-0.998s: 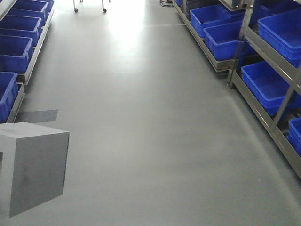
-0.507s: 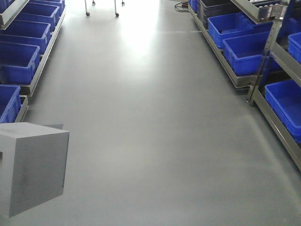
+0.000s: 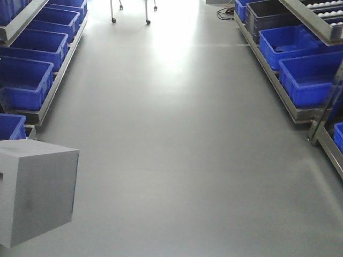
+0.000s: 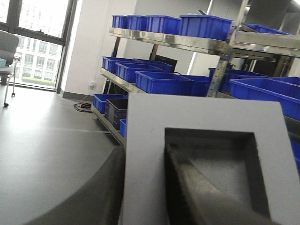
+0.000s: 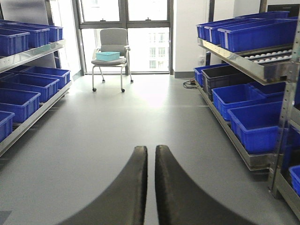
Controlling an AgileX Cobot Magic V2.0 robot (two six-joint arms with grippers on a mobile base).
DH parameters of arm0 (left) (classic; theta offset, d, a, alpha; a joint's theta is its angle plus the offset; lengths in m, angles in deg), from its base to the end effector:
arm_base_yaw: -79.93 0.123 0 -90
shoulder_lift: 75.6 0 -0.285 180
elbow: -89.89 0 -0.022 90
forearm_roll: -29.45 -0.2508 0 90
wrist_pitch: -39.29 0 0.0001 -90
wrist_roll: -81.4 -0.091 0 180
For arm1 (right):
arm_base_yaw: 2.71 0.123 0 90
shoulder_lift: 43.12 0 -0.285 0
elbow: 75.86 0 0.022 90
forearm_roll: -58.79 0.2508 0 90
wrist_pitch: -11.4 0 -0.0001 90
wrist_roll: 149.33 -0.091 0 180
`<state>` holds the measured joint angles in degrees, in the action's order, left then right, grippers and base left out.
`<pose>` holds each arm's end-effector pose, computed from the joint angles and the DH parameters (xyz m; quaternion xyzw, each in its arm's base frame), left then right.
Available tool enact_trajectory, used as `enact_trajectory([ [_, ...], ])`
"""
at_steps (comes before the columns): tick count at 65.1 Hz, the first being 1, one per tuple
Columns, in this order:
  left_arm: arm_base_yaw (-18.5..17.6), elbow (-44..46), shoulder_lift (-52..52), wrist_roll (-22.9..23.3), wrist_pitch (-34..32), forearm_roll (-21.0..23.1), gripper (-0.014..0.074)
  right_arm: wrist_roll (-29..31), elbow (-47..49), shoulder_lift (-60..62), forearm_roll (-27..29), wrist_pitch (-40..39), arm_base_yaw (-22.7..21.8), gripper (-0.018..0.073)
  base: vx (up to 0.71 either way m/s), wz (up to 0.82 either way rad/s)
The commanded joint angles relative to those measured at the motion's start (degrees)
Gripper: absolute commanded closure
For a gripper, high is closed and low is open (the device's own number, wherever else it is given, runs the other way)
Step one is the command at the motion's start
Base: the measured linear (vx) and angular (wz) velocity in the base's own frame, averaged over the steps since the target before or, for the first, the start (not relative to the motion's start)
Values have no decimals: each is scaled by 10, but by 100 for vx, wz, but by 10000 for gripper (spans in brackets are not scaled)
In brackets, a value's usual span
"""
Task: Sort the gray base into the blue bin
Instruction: 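Drive down the aisle of blue bins holding the gray block, then turn toward the rack and stop in front of the large blue bins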
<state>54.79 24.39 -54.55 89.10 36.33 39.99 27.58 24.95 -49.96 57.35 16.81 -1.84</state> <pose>0.0669 -0.0305 0.2724 0.0367 0.6658 -0.2724 0.6937 0.0567 0.0006 0.1939 0.0057 0.7159 0.0145 0.6980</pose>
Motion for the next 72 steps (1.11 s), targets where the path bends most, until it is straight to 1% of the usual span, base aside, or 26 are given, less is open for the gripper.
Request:
enact_trajectory([
  [1, -3, 18, 7, 3, -64, 5, 593, 4, 2, 4, -4, -45, 0, 564, 43, 11],
  [29, -3, 18, 7, 3, -64, 5, 593, 4, 2, 4, -4, -45, 0, 564, 39, 11],
  [41, -3, 18, 7, 3, -64, 5, 593, 4, 2, 4, -4, -45, 0, 564, 34, 26],
  [55, -3, 18, 7, 3, -64, 5, 593, 4, 2, 4, -4, -45, 0, 564, 31, 51],
  [72, -3, 18, 7, 3, -64, 5, 593, 4, 2, 4, -4, -45, 0, 564, 29, 72],
])
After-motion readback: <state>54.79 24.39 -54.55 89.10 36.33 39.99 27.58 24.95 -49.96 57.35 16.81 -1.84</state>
